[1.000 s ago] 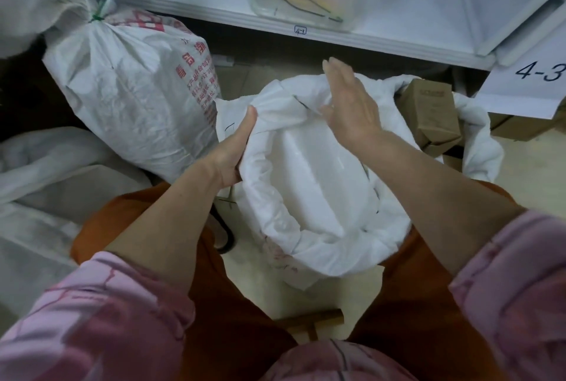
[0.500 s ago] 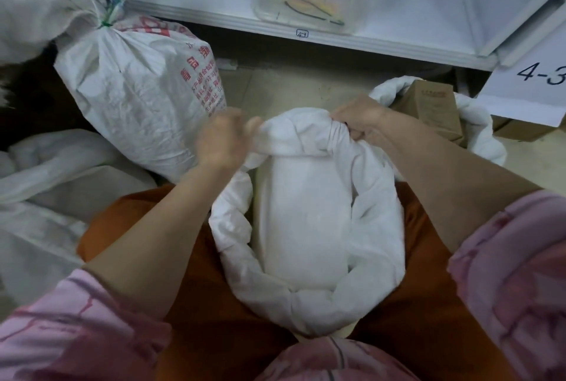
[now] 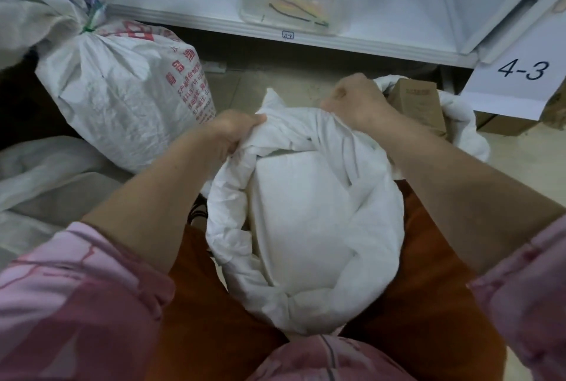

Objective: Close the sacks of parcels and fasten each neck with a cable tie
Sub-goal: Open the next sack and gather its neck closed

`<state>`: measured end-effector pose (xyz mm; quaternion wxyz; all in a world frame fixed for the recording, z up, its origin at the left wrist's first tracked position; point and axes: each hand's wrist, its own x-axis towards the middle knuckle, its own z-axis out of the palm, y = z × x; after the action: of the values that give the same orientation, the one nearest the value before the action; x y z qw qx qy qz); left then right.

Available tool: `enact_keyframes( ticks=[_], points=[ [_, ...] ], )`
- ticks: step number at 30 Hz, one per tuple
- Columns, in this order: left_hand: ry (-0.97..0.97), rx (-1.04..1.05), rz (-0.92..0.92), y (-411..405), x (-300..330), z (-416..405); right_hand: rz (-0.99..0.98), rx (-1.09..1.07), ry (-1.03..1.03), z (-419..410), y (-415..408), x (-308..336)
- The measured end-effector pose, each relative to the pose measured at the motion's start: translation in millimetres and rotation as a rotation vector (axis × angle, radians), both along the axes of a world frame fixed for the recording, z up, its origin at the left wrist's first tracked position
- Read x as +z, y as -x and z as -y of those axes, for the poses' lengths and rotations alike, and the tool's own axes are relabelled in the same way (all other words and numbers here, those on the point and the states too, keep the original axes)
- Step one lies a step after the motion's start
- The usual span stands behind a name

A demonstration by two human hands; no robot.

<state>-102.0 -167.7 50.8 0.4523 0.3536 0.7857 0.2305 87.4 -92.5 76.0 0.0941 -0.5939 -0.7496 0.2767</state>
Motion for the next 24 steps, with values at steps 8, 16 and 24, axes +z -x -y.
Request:
enact_keyframes(
  ticks=[8, 16, 24],
  points=[
    [0.092, 0.077, 0.300, 31.8, 3.2, 6.7, 0.379, 0.184, -0.309, 53.5, 18.5, -36.5],
    [-0.065, -0.233, -0.673, 31.8, -0.5, 0.9, -0.379, -0.186, 0.258, 17.4, 17.2, -18.4],
    [-0.147, -0.240, -0.232, 24.8, -15.2, -3.4, 0.138, 0.050, -0.076, 13.6, 12.6, -69.4]
  ],
)
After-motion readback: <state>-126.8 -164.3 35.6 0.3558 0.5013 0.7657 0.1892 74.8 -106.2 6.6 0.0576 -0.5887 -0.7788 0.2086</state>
